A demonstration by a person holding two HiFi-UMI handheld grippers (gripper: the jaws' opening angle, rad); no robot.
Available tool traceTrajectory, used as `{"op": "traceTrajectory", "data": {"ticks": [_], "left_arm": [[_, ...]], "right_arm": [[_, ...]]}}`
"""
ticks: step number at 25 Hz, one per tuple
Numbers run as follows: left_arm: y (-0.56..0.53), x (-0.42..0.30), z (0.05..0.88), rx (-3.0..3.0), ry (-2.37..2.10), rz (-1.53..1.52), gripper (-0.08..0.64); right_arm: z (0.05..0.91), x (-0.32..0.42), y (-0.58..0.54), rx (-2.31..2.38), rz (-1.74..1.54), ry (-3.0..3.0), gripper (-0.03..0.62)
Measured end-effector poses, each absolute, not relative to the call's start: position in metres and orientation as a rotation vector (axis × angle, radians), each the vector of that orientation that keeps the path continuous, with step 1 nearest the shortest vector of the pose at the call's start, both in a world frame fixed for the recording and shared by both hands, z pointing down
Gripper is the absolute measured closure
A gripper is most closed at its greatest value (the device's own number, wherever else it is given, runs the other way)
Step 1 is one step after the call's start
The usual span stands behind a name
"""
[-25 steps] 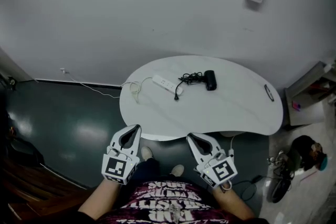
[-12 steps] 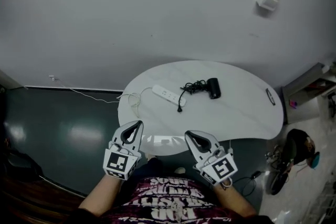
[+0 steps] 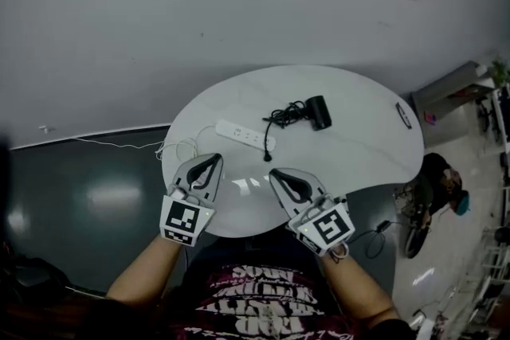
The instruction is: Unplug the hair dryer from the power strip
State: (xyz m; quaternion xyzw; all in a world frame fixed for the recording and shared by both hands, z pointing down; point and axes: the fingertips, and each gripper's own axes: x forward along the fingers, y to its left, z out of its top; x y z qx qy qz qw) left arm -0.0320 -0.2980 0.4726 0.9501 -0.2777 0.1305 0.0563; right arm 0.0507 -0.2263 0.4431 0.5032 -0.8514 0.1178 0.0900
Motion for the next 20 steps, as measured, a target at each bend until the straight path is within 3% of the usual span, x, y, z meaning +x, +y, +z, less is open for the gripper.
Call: {"op": "traceTrajectory", "data": {"ticks": [5, 13, 20], "left_arm": [[-0.327, 0.005, 0.522, 2.857, -0.806, 0.439, 0.543], [-0.343, 0.053, 0.63, 2.734, -0.733, 0.8, 0.543], [-0.362, 0.075, 0.68, 2.669, -0.743, 0.969, 0.543]], "right_arm": [[0.523, 0.075, -0.242, 1.442, 0.452, -2.404, 0.557], [0.644, 0.105, -0.275, 1.323, 0.605, -2.205, 0.555], [0.691, 0.106, -0.295, 1.2, 0.669, -2.068, 0.527]]}}
